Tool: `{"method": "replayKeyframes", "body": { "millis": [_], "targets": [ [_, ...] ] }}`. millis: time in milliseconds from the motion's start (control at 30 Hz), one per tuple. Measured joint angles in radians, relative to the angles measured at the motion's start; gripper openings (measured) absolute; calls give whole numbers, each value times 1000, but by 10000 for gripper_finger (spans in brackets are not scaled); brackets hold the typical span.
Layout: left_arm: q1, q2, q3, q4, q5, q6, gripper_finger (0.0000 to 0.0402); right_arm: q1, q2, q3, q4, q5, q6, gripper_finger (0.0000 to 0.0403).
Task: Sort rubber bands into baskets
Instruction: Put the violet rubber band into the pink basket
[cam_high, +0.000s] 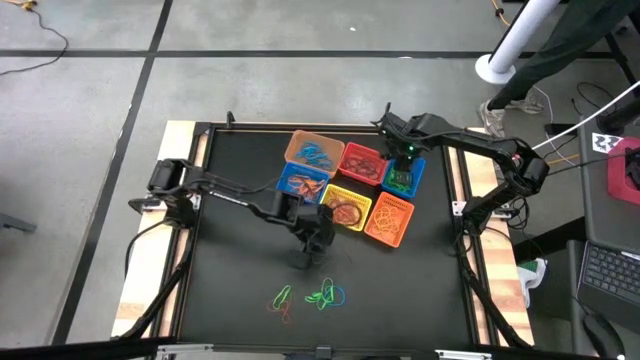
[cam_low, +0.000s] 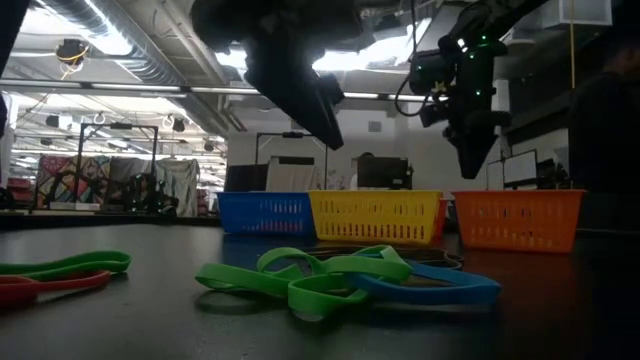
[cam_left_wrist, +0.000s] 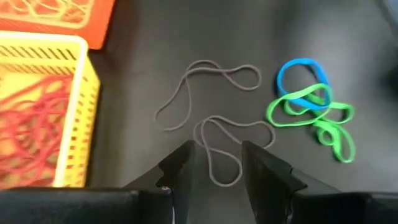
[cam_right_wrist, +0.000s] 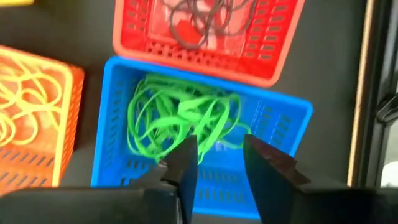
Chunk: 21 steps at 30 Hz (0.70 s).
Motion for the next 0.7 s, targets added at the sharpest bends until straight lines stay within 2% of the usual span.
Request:
{"method": "replayKeyframes", "body": {
  "millis": [167,400,700],
  "targets": [
    [36,38,0,32,104,-6,127,0,0,0,32,-22,2,140],
    [44,116,0,121,124,65,127,1,1,1,32,-85,2,140],
    [23,226,0,143,126,87,127,1,1,1,39,-87,2,140]
  ]
}}
